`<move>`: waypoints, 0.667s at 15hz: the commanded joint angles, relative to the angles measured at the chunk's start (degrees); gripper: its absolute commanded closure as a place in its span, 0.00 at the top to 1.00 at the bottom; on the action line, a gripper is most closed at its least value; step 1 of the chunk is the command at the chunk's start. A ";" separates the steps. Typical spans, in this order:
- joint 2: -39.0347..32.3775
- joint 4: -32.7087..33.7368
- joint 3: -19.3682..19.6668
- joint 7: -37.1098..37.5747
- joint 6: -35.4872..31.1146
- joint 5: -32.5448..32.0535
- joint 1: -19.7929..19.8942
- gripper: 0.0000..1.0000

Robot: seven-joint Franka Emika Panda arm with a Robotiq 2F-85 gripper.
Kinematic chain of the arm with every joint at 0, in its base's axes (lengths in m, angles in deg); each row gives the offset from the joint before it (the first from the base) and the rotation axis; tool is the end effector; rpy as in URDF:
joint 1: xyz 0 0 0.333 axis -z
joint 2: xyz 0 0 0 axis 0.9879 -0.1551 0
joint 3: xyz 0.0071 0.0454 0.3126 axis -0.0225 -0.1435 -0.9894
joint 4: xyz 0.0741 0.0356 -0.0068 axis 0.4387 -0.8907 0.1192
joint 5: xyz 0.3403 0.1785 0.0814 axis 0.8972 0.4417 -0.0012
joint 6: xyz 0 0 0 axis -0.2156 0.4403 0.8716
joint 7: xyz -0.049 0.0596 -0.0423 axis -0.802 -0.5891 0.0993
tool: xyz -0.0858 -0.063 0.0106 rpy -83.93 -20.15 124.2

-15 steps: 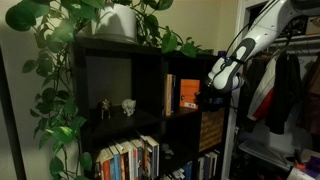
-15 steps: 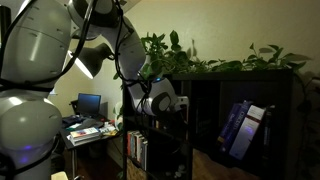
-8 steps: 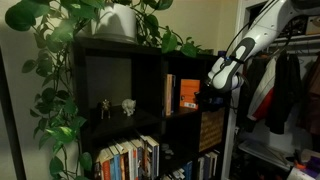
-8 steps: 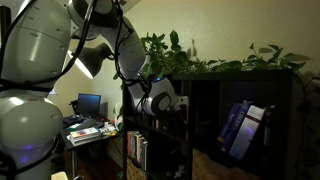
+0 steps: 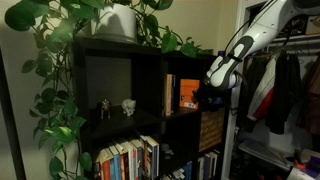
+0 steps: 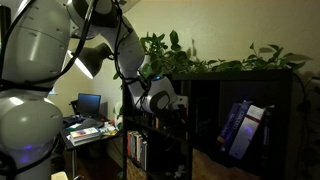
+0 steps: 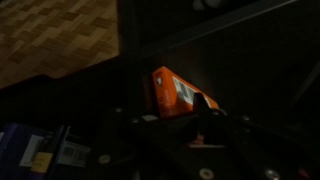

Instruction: Change the position of the book from vertical to horizontally on the shelf

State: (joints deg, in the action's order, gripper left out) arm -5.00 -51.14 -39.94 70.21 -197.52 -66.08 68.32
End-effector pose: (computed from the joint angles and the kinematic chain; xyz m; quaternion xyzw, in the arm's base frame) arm 0.5518 -0.0242 0.3013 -0.9290 0.1929 -0.3147 0.0263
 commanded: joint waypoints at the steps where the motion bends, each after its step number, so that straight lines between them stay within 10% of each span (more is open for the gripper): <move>1: 0.41 4.42 -2.16 2.50 0.69 1.81 -0.80 0.05; 10: 0.39 9.63 -12.52 2.48 0.37 1.19 3.22 0.07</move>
State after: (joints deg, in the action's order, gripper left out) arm -4.48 -43.26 -48.38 73.57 -197.43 -65.16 68.76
